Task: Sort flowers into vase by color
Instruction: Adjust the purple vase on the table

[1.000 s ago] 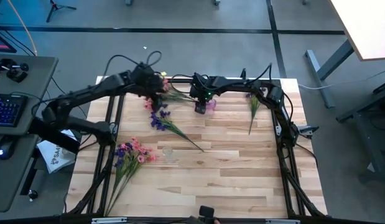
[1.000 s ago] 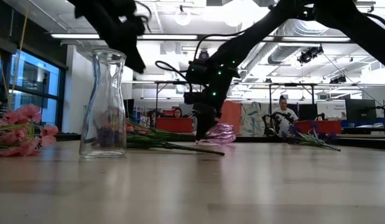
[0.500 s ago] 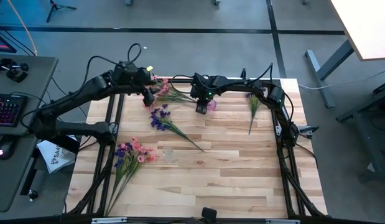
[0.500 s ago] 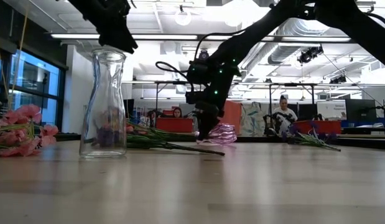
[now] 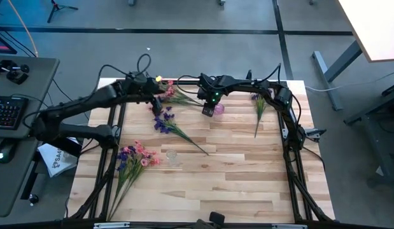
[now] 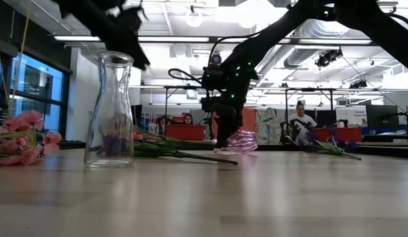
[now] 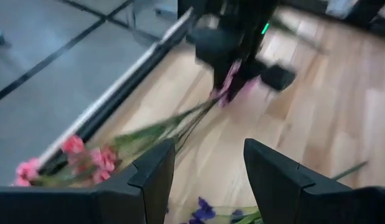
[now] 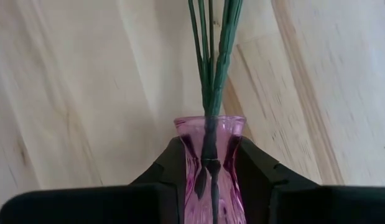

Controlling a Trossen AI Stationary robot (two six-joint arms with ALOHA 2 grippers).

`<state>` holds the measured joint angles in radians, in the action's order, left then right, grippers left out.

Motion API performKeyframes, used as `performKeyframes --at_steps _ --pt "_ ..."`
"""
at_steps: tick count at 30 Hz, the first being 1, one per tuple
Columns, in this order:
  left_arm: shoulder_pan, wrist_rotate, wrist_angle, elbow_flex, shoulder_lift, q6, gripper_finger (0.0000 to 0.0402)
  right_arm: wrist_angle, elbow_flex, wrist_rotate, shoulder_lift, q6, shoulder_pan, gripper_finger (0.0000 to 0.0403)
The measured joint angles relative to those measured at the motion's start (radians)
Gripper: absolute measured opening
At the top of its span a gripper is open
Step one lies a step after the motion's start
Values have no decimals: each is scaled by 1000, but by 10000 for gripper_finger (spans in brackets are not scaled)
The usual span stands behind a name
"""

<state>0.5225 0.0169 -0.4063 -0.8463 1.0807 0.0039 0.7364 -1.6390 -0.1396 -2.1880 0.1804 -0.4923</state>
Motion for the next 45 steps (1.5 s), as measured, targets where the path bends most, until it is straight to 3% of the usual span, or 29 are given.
performKeyframes --at_steps 6,10,14,18,23,26,34,45 --pt "13 -35 67 54 146 140 182 -8 0 -26 -2 2 -2 81" --pt "23 -51 99 52 289 335 182 -11 1 -29 -2 3 -1 81" --pt "27 -157 113 -2 440 503 176 -12 1 -30 -2 1 -1 81" --pt "30 -176 178 -55 550 606 135 -13 1 -30 -3 1 -1 81" --pt "37 -169 254 -90 643 685 44 -14 1 -33 -3 -1 -1 81" --pt "50 -166 275 -113 698 694 7 -18 2 -33 -3 -6 0 81" --pt "55 -114 335 -163 818 653 1 -23 2 -38 -3 10 3 81" --pt "-20 -11 451 -175 844 476 0 -34 3 -42 -3 75 41 81"
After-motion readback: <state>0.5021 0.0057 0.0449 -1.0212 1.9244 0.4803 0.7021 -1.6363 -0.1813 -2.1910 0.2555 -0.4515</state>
